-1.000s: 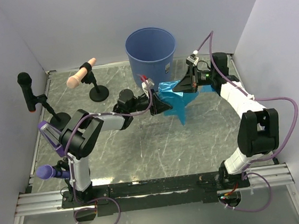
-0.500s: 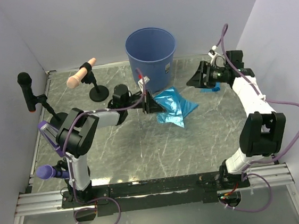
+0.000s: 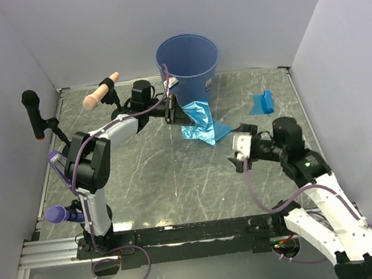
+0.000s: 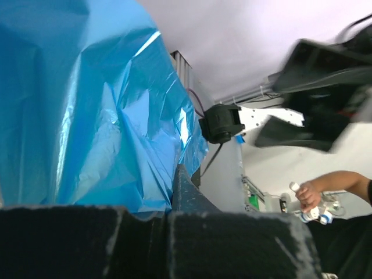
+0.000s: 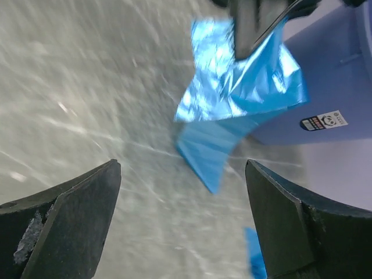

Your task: Put the trash bags into the trash bin

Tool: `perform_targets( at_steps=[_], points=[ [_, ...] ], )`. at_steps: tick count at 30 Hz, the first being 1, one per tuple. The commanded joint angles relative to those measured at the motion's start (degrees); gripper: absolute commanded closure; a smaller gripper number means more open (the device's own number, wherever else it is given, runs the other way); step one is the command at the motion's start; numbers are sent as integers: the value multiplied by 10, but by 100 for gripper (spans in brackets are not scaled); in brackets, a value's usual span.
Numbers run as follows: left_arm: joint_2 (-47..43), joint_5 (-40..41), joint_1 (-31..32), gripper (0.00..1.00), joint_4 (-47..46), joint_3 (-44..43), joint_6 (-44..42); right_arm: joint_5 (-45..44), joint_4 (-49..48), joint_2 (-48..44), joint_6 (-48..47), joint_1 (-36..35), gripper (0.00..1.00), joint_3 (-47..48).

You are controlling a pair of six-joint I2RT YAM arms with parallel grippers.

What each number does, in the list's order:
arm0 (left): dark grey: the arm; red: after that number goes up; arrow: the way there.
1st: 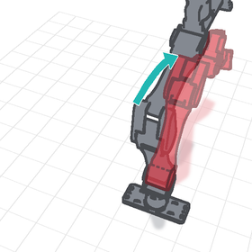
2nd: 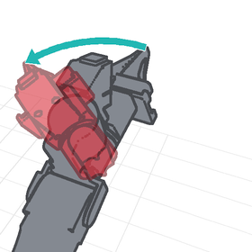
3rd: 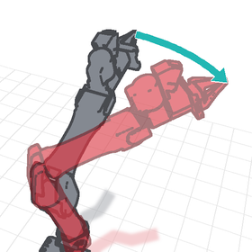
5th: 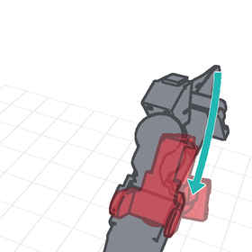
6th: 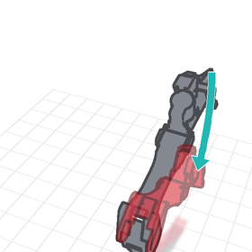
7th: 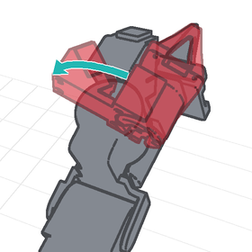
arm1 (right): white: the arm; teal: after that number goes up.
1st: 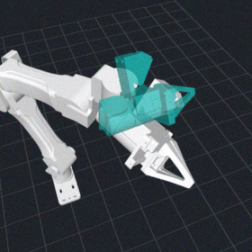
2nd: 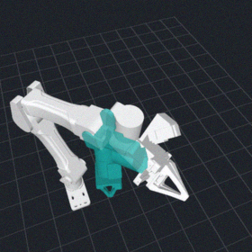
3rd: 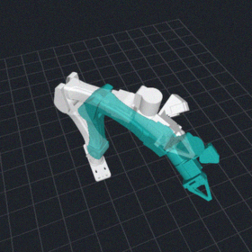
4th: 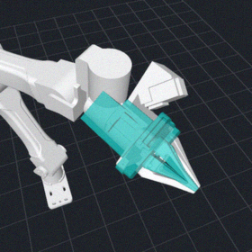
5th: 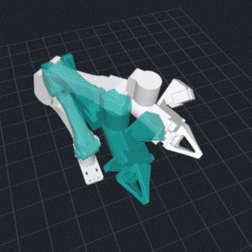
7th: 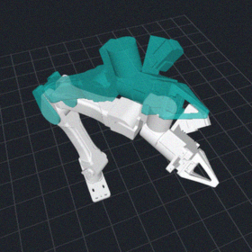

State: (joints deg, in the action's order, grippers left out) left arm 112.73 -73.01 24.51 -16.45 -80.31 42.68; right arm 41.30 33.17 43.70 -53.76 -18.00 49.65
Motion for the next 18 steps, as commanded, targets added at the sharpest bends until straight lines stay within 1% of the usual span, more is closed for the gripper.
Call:
perform_targets(
  at_steps=[1, 3, 6, 9, 12, 15, 18],
  points=[
    [-6, -56, -4, 99, -10, -19, 21, -82, -117, -14, -233, -27, 6, -81],
    [-3, -72, -5, 99, -26, -20, 35, -84, -146, -13, -266, -34, 6, -97],
    [-1, -84, -7, 99, -42, -18, 52, -105, -201, 8, -282, -60, 6, -111],
    [-2, -83, -9, 99, -46, -12, 56, -138, -257, 40, -275, -91, 6, -114],
    [-4, -83, -9, 99, -36, -13, 46, -173, -347, 74, -272, -126, 6, -123],
    [-4, -85, -10, 99, -37, -16, 46, -156, -374, 97, -285, -142, 8, -119],
    [-2, -88, -10, 99, -42, -17, 50, -144, -397, 120, -319, -155, 10, -125]
  ],
)
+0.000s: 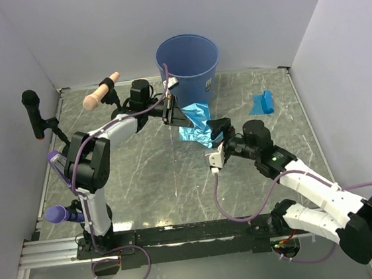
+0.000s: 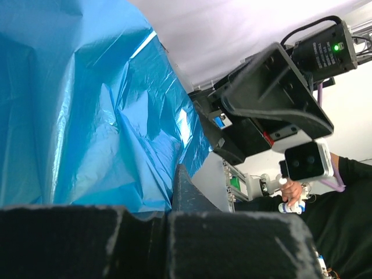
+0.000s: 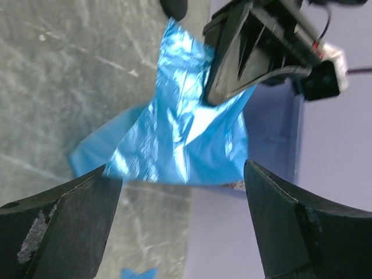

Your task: Put the trash bags into the trash bin

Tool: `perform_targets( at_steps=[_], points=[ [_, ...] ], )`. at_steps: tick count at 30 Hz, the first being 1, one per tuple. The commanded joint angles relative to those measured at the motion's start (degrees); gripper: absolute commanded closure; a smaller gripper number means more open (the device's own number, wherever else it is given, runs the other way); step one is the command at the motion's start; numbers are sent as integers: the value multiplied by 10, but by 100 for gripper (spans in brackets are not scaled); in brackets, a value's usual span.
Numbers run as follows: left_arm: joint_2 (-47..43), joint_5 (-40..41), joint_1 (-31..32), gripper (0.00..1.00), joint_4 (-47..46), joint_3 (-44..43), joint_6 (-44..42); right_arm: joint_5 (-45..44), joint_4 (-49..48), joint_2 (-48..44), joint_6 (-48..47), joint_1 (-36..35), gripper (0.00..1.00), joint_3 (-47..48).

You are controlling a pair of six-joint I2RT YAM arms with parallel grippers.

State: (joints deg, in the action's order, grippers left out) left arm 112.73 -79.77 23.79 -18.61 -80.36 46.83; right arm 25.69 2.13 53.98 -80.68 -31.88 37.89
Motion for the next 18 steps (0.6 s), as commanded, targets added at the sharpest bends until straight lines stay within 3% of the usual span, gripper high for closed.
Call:
perform_targets(
  at_steps=[1, 3, 9, 11, 12, 13, 15, 18],
  points=[
    [-2, -22, -2, 99, -22, -16, 10, 19, -85, 24, -66, -17, 13, -5],
    [-3, -22, -3, 99, -20, -18, 6, 25, -75, 42, -77, -19, 21, 6],
    [-11, -14, -9, 99, -6, -14, -8, 45, -39, 77, -102, -19, 66, 46],
    [-15, 0, -13, 95, -13, -9, -9, 52, -23, 82, -100, -19, 96, 56],
    [-22, 21, -19, 71, -12, -5, -20, 58, -23, 82, -88, -19, 100, 59],
    [-36, 51, -26, 62, 10, -2, -44, 55, -23, 81, -65, -19, 100, 65],
    [-81, 113, -40, 51, 85, -1, -142, 54, 65, 87, 1, -13, 100, 116],
    [-159, 197, -57, 46, 218, -13, -309, 75, 186, 123, 176, 15, 100, 248]
  ],
)
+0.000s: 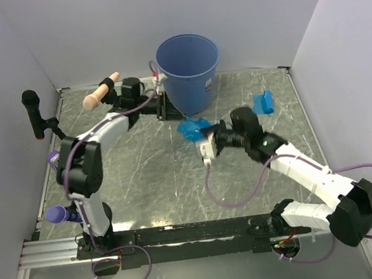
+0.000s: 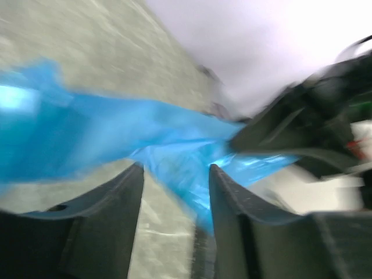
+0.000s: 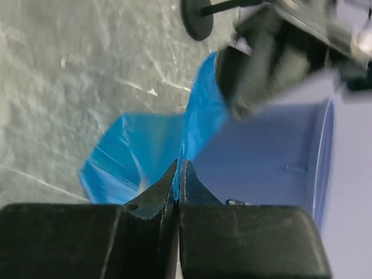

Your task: Put the trash bags into the trash bin

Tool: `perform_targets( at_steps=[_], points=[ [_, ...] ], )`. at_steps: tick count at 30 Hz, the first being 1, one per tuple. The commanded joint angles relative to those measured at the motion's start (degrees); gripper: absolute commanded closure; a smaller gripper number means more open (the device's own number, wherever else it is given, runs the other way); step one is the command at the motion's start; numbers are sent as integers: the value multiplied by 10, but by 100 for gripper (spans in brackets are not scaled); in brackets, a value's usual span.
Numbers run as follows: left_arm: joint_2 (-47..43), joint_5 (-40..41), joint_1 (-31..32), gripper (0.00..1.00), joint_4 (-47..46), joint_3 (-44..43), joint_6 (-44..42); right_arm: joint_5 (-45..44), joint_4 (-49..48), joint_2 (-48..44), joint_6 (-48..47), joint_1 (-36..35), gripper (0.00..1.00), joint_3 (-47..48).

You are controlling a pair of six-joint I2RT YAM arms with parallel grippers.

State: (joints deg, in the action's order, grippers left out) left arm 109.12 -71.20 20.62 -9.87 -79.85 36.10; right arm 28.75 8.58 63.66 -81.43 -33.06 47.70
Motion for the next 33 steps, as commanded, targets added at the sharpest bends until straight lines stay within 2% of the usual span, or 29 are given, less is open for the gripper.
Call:
perform_targets(
  at_steps=[1, 3, 5, 7, 11, 17, 26, 33],
  points=[
    [-154, 135, -31, 43, 149, -13, -240, 61, 177, 44, 226, 35, 100, 197],
    [-215, 155, -40, 37, 153, 11, -305, 95, 258, 80, 281, 52, 100, 267],
    [-268, 155, -40, 34, 187, 28, -417, 119, 303, 104, 315, 62, 100, 304],
    [-311, 148, -34, 31, 236, 41, -516, 131, 312, 104, 341, 65, 100, 317],
    [-312, 172, -2, 30, 324, 20, -664, 137, 316, 109, 370, 65, 100, 334],
    [-271, 187, 36, 30, 318, -10, -717, 142, 308, 112, 392, 65, 100, 347],
    [-199, 155, 55, 38, 398, -95, -759, 129, 298, 109, 411, 66, 100, 347],
    [-176, 140, 56, 59, 414, -112, -765, 125, 271, 112, 435, 67, 100, 344]
  ],
)
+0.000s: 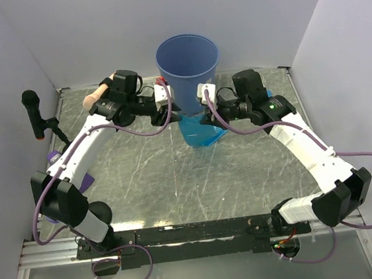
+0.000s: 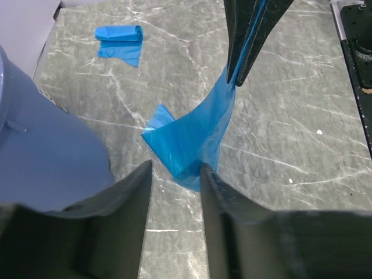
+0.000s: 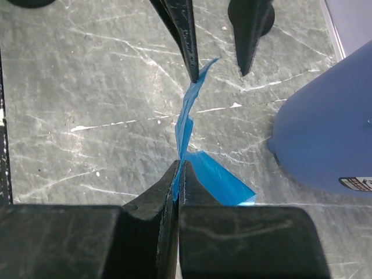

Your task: Put the trash bags into the trash bin

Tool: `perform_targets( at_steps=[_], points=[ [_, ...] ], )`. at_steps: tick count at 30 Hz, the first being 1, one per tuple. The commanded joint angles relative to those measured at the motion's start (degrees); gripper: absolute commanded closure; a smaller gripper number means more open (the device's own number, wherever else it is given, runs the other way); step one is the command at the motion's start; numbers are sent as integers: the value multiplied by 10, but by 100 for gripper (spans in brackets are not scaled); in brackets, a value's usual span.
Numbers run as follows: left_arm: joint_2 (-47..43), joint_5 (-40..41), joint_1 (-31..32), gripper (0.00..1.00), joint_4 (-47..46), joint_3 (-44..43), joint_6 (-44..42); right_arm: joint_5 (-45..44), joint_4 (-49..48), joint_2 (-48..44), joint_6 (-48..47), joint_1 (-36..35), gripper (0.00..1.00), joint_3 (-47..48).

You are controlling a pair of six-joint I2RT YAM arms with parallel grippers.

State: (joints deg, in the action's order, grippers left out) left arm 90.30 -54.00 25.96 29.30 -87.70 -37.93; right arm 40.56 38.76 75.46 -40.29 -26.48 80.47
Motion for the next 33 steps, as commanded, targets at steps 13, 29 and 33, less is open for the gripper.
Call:
perform_targets(
  at_steps=[13, 29, 33],
  points=[
    [58, -60, 6, 62, 63, -86, -50, -14, -61, 15, 75, 19, 100, 25],
    [83, -69, 6, 99, 84, -118, -57, -15, -71, 28, 111, 20, 90, 22],
    [80, -63, 6, 99, 83, -117, -62, -15, -76, 35, 117, 20, 90, 18]
  ],
)
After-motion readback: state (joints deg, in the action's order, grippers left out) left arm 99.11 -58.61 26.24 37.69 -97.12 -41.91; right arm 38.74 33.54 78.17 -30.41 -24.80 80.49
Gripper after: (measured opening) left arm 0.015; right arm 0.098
